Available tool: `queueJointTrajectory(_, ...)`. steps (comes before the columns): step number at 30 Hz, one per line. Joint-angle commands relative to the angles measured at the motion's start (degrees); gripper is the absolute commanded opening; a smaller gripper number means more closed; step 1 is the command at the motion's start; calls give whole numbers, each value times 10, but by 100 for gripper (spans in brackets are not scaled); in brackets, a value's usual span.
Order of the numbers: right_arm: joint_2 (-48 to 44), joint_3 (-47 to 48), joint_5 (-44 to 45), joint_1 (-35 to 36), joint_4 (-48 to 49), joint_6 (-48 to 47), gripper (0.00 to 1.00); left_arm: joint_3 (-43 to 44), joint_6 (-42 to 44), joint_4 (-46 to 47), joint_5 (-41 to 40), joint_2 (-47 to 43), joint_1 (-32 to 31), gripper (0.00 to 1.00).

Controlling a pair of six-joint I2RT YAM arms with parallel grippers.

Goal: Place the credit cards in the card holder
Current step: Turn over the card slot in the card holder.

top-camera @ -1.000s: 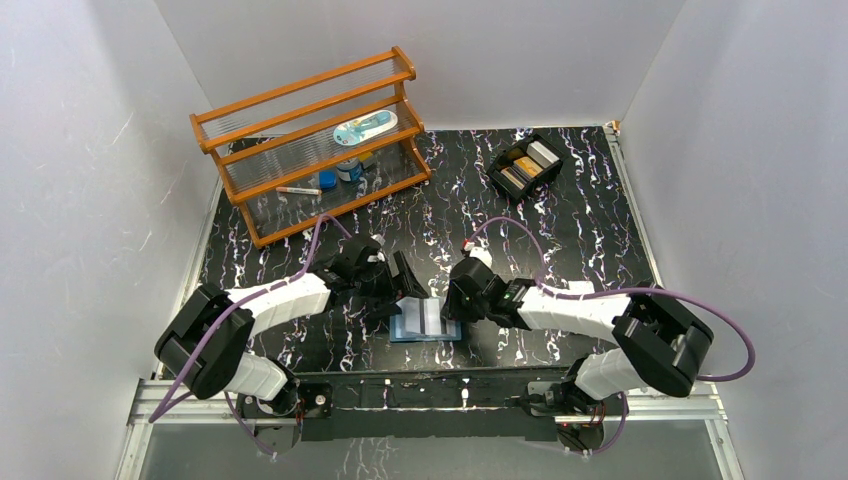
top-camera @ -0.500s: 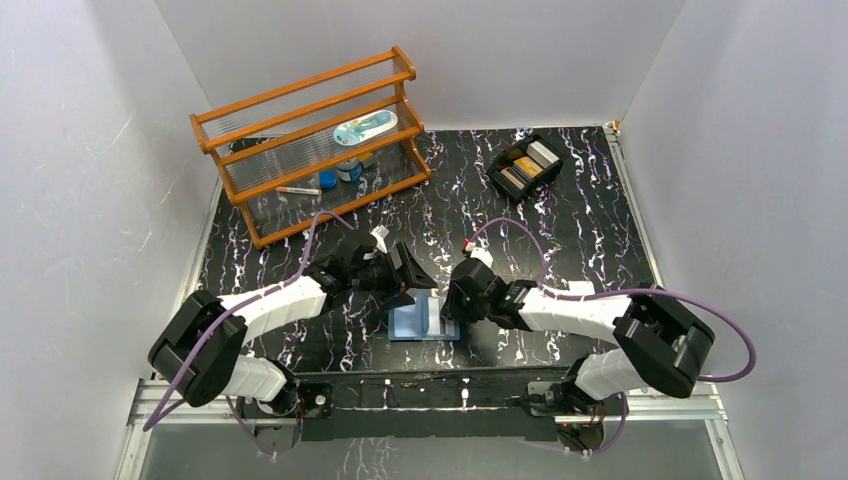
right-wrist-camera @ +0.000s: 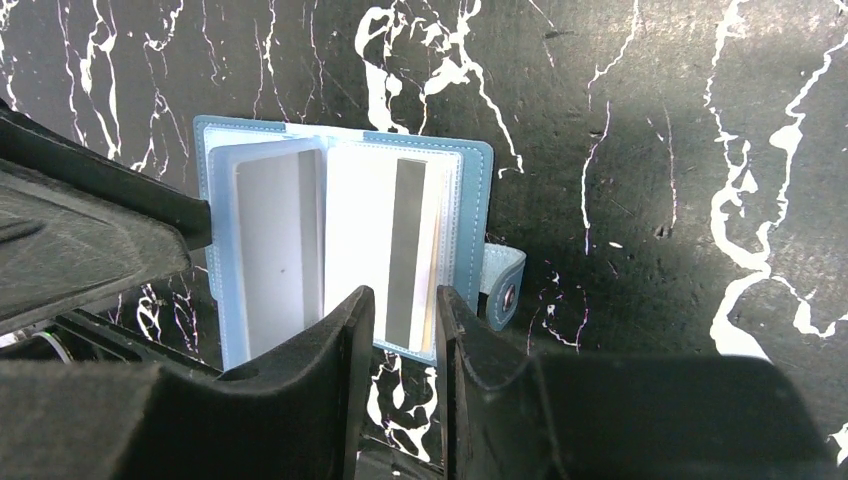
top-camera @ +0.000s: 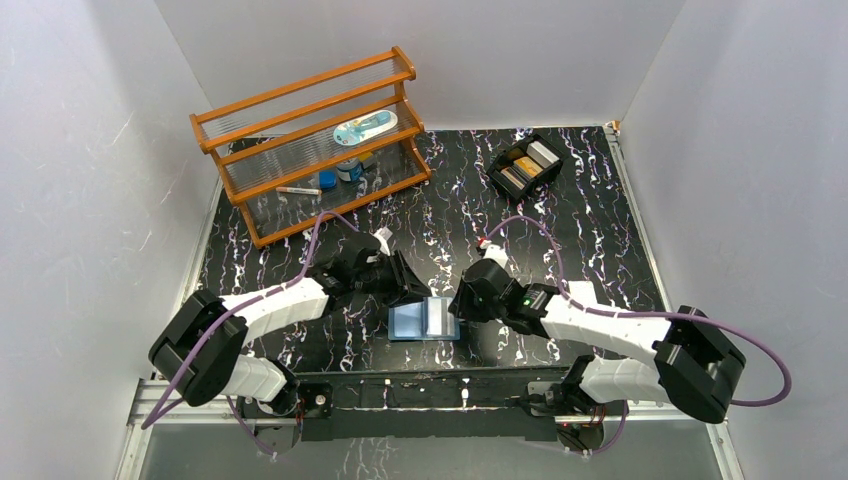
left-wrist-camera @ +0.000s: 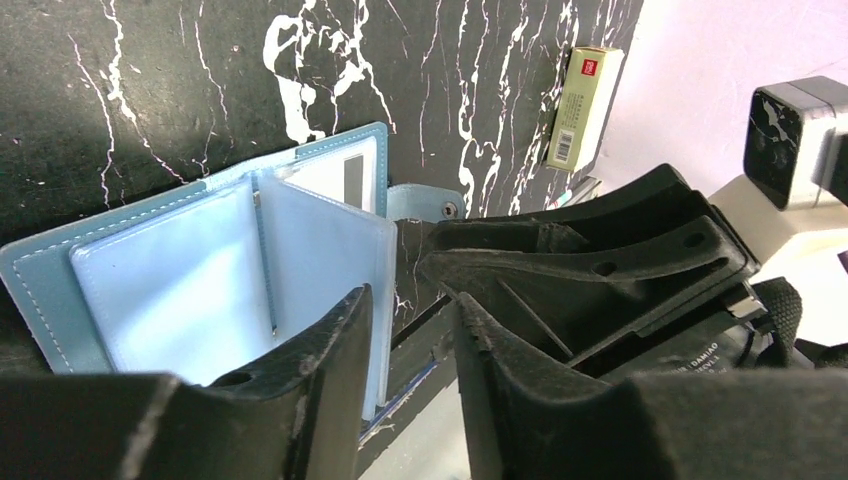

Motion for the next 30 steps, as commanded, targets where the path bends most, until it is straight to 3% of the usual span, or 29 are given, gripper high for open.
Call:
queueJointTrajectory(1,-15,4,10,0,6,6,38,-1,11,-5,-8,-3,-7,28)
queueJointTrajectory(6,-17,10,4,1,4,3,38,1,17,-6,-10,13,-12,17)
queueJointTrajectory(15,-47,20,18,1,-15,-8,38,20,28,-14,-8,45,-27,13)
queueJointTrajectory(20,-54,25,22,0,-16,-14,38,24,31,-28,-13,41,-27,22)
queueJointTrajectory(24,-52,31,22,1,-11,-28,38,48,53,-114,-59,21,-27,26)
queueJointTrajectory(30,-44,74,70,0,-33,-72,42,82,90,-223,-129,-39,-26,44)
